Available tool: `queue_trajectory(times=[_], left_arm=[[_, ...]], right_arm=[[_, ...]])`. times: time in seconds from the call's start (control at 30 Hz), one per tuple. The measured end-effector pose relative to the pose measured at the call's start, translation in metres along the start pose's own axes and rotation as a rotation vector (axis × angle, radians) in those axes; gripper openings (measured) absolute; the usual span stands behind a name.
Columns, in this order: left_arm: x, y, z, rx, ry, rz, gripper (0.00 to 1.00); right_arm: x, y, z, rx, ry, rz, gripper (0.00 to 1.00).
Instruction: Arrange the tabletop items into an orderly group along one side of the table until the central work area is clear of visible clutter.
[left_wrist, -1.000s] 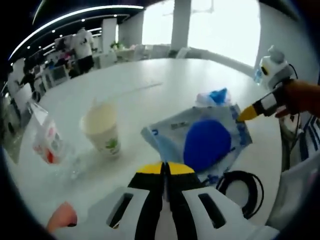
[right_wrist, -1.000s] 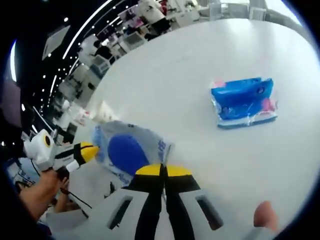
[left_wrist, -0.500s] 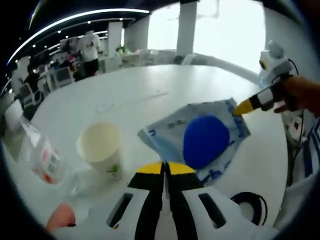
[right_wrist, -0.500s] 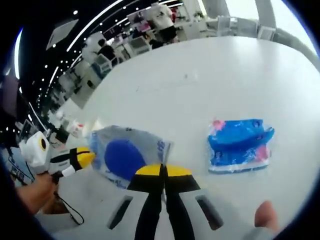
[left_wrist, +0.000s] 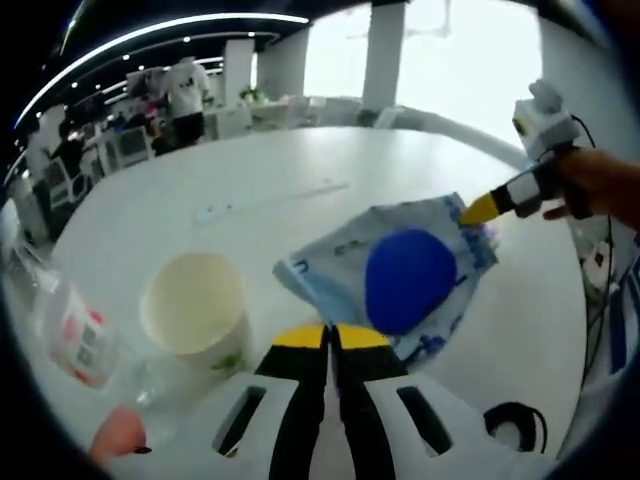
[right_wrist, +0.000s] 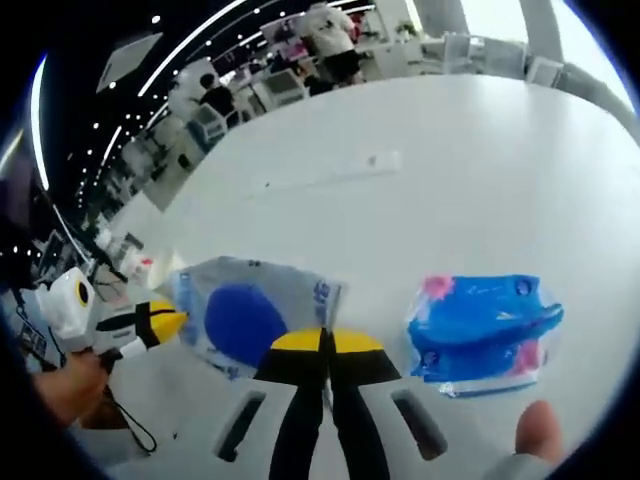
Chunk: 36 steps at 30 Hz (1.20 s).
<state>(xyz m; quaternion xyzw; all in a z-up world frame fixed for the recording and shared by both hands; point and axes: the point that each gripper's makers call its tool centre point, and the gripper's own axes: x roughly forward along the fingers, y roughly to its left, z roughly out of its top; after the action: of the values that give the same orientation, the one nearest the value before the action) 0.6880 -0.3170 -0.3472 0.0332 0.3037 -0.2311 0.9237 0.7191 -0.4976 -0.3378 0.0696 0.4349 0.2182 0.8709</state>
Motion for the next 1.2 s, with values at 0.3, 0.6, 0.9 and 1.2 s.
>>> queue_trajectory(times=[0.3, 0.6, 0.9, 1.2], left_arm=[[0.008, 0.006, -0.008, 0.028, 0.013, 0.032, 0.0], [0.016, 0.008, -0.012, 0.073, -0.016, 0.041, 0.0], [0.023, 0.012, -0.012, 0.124, -0.033, 0.056, 0.01], [0.029, 0.012, -0.011, 0.157, -0.059, 0.07, 0.01]], right_arm=[[0.015, 0.0, 0.001, -0.014, 0.021, -0.003, 0.02], [0.025, -0.008, 0.0, -0.045, 0.034, -0.017, 0.02], [0.035, -0.012, -0.004, -0.067, 0.048, -0.025, 0.03], [0.043, -0.021, -0.007, -0.119, 0.064, -0.044, 0.03]])
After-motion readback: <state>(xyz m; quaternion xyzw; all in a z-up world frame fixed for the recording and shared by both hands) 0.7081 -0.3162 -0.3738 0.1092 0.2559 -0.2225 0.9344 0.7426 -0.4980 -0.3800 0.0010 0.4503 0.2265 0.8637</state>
